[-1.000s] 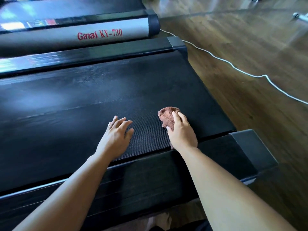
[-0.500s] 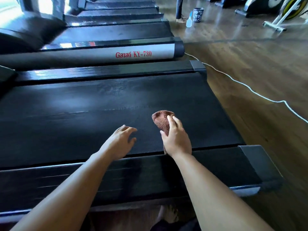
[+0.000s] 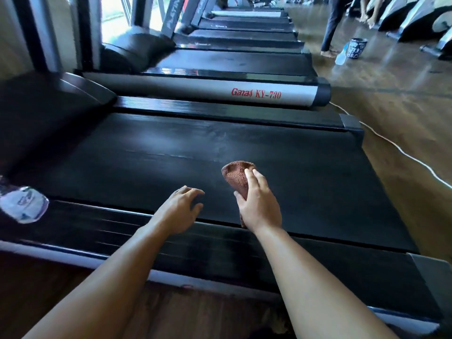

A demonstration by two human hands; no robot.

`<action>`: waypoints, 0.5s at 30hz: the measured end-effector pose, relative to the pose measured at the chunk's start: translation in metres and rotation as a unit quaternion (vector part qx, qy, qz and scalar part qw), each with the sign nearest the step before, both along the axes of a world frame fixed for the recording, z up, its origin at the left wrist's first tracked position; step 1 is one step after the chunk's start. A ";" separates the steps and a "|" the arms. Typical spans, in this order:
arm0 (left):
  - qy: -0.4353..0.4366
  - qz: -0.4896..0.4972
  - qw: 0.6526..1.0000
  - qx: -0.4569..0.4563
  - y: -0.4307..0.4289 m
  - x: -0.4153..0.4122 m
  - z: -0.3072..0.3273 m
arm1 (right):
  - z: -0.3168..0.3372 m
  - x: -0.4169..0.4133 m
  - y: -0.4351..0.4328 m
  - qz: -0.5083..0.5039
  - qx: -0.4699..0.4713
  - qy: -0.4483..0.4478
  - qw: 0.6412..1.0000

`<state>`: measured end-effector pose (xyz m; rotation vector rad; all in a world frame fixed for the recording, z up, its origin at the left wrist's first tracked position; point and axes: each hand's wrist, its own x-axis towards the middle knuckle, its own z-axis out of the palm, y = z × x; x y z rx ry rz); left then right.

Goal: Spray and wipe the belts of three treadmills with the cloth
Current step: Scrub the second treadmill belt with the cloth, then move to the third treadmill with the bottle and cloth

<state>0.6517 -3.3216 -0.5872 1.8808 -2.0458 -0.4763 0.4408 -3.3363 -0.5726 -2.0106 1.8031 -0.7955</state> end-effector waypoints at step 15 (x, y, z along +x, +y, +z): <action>0.023 0.167 0.986 -0.005 0.076 0.194 0.026 | 0.007 0.196 0.020 0.148 0.009 0.003 0.989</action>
